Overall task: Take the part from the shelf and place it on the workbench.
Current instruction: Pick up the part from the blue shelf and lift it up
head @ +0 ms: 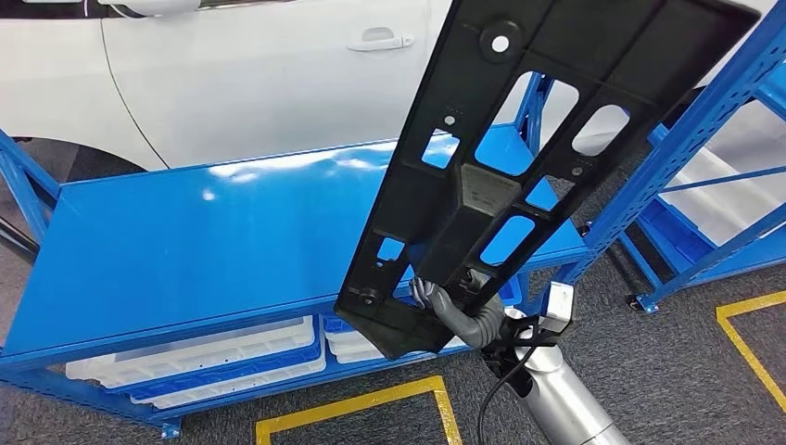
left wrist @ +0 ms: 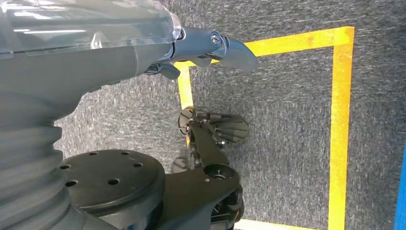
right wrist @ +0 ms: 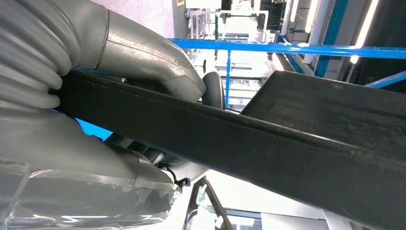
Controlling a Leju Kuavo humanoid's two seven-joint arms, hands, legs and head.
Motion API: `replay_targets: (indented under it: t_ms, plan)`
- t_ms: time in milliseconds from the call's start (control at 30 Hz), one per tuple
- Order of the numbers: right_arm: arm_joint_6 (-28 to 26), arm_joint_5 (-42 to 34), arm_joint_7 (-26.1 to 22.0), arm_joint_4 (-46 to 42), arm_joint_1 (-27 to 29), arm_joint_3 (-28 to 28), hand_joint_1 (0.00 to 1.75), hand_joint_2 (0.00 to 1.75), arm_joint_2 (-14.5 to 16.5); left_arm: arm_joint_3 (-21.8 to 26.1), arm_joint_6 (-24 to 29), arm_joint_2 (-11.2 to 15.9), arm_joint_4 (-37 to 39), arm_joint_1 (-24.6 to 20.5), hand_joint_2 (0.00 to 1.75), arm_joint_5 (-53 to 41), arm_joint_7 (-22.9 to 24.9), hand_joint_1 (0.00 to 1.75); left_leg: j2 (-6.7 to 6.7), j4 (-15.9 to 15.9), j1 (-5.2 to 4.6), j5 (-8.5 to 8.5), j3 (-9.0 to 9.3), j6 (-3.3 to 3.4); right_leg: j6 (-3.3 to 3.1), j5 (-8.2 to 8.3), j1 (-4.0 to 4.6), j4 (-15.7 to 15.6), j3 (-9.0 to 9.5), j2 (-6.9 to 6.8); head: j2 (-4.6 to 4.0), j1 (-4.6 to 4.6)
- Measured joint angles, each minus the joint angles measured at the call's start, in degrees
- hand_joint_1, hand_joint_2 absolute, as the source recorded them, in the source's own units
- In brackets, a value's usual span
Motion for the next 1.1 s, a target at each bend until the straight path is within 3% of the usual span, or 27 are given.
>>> replay_targets:
  t_ms: [33, 67, 133, 200, 333, 400, 500, 567, 600, 700, 733, 867, 900, 933, 1000, 1033, 1067, 1100]
  plan:
    - [0.1, -0.2, 0.1, 0.0, 0.1, 0.0, 1.75, 1.75, -0.1, 0.0, 0.0, 0.0, 0.0, 0.0, 1.75, 0.3, 0.2, 0.00, 0.01, 0.0, 0.00, 0.00, -0.02, -0.01, 0.07, 0.47, -0.09, 0.3, -0.10, -0.03, 0.00, 0.00]
    - [0.1, -0.3, 0.1, 0.0, 0.1, 0.0, 1.75, 1.75, -0.2, 0.0, 0.0, 0.0, 0.0, 0.0, 1.75, 0.5, 0.6, 0.00, 0.00, 0.1, 0.01, -0.02, 0.01, -0.04, 0.05, 1.97, -0.17, -1.9, 1.09, -0.07, 0.00, 0.00]
    - [0.2, -0.5, 0.2, -0.1, 0.0, 0.0, 1.75, 1.75, -0.5, 0.1, -0.2, 0.0, 0.0, -0.1, 1.75, 0.8, 1.4, 0.00, -0.02, 0.2, 0.02, -0.08, 0.12, -0.29, -0.19, 5.55, -0.25, -10.2, 5.40, -0.21, 0.00, 0.00]
    - [0.2, -0.7, 0.3, -0.1, 0.0, 0.0, 1.75, 1.75, -0.7, 0.3, -0.4, 0.0, 0.0, -0.3, 1.75, 1.3, 2.3, 0.00, -0.06, 0.4, -0.17, 0.03, 0.01, -0.87, -0.77, 7.37, 0.00, -15.7, 8.07, -0.27, 0.00, -0.01]
    - [-0.3, -1.5, 1.2, -0.2, 0.4, 0.0, 1.75, 1.75, -1.0, 1.0, -2.0, 0.0, 0.0, -0.5, 1.75, 2.0, 4.2, 0.00, -0.09, 0.3, -0.27, 0.31, -0.29, -1.93, -1.98, 7.94, 0.27, -16.5, 7.88, -0.17, 0.00, -0.01]
    - [-0.6, -1.8, 1.6, -0.2, 0.7, 0.0, 1.75, 1.75, -1.2, 1.2, -2.5, 0.0, 0.0, -0.6, 1.75, 2.1, 4.5, 0.00, -0.08, 2.1, -0.19, -1.69, -1.07, -2.30, -2.79, 8.48, 0.07, -16.9, 7.67, -0.32, 0.00, -0.02]
    - [-0.7, -2.1, 1.9, -0.2, 1.2, 0.0, 1.75, 1.75, -1.2, 1.3, -2.7, 0.0, 0.0, -0.8, 1.75, 2.1, 4.6, 0.00, -0.07, 12.1, -0.10, -8.31, -4.70, -2.49, -3.53, 9.32, 0.22, -17.1, 6.71, -0.42, 0.00, -0.02]
    - [-0.7, -2.2, 1.9, -0.2, 1.6, 0.0, 1.75, 1.75, -1.3, 1.3, -2.9, 0.0, 0.0, -0.8, 1.75, 2.1, 4.6, 0.00, -0.07, 16.7, -0.11, -10.16, -5.71, -2.43, -3.62, 9.99, 0.46, -16.9, 5.74, -0.39, 0.00, -0.02]
    - [-0.8, -2.2, 2.0, -0.2, 1.8, 0.0, 1.75, 1.75, -1.3, 1.3, -2.9, 0.0, 0.0, -0.8, 1.75, 2.1, 4.6, 0.00, -0.07, 15.7, -0.12, -9.55, -4.62, -2.31, -3.59, 10.32, 0.55, -16.8, 5.25, -0.34, 0.00, -0.02]
    - [-1.3, -2.1, 2.4, -0.4, 2.1, -0.1, 1.75, 1.75, -1.3, 1.3, -3.1, 0.1, 0.0, -1.2, 1.75, 1.9, 4.7, 0.00, -0.10, 4.2, -0.31, -5.68, 2.66, -1.68, -3.09, 11.28, 0.69, -16.3, 4.04, -0.18, 0.00, -0.02]
    - [-1.4, -2.1, 2.5, -0.6, 2.2, -0.3, 1.75, 1.75, -1.3, 1.3, -3.2, 0.2, 0.0, -1.3, 1.75, 1.9, 4.8, 0.00, -0.15, 1.5, -0.44, -4.98, 4.12, -1.48, -2.78, 11.61, 0.70, -16.2, 3.83, -0.18, 0.00, -0.02]
    - [-1.2, -1.8, 3.2, -1.0, 2.4, -0.7, 1.75, 1.75, -1.3, 1.3, -3.3, 0.2, 0.0, -1.6, 1.75, 1.8, 5.1, 0.00, -0.10, 0.0, -0.71, -3.31, 3.95, -0.40, -1.42, 12.91, 0.47, -16.6, 3.52, -0.10, 0.00, 0.00]
    - [-1.2, -1.8, 3.3, -1.1, 2.4, -0.8, 1.75, 1.75, -1.3, 1.3, -3.3, 0.2, 0.0, -1.6, 1.75, 1.9, 5.1, 0.00, 0.03, -0.2, -0.63, -2.59, 3.53, -0.02, -1.14, 11.89, 0.40, -15.9, 3.06, -0.09, 0.00, 0.00]
    - [-1.2, -1.8, 3.4, -1.1, 2.3, -0.9, 1.75, 1.75, -1.3, 1.3, -3.3, 0.2, 0.0, -1.7, 1.75, 1.9, 5.0, 0.00, 0.16, -0.4, -0.53, -1.82, 2.94, 0.29, -0.89, 9.80, 0.33, -14.1, 2.27, -0.08, 0.00, 0.00]
    - [-1.2, -1.9, 3.7, -1.1, 2.2, -1.2, 1.75, 1.75, -1.3, 1.3, -3.4, 0.2, 0.0, -1.8, 1.75, 1.9, 4.9, 0.00, 0.31, -0.4, -0.56, -0.57, 1.44, 0.68, -0.45, 3.84, 0.09, -7.4, 0.25, -0.15, 0.00, 0.00]
    - [-1.2, -2.0, 4.0, -1.1, 2.2, -1.2, 1.75, 1.75, -1.3, 1.3, -3.5, 0.2, 0.0, -1.8, 1.75, 1.9, 4.8, 0.00, 0.35, -0.4, -0.60, 0.01, 0.64, 0.69, -0.24, 1.70, 0.01, -3.7, -0.48, -0.16, 0.00, 0.00]
    - [-1.3, -2.1, 4.2, -1.1, 2.3, -1.3, 1.75, 1.75, -1.3, 1.3, -3.7, 0.2, 0.0, -1.8, 1.75, 1.9, 4.8, 0.00, 0.40, -0.3, -0.63, 0.55, -0.16, 0.66, -0.10, 0.77, -0.04, -1.0, -0.58, -0.16, 0.00, 0.00]
    - [-1.3, -2.3, 4.4, -1.1, 2.4, -1.4, 1.75, 1.75, -1.2, 1.3, -3.9, 0.2, 0.0, -1.8, 1.75, 1.8, 4.7, 0.00, 0.43, -0.2, -0.65, 1.10, -0.98, 0.60, -0.02, 0.91, -0.07, 0.0, 0.16, -0.17, 0.00, 0.00]
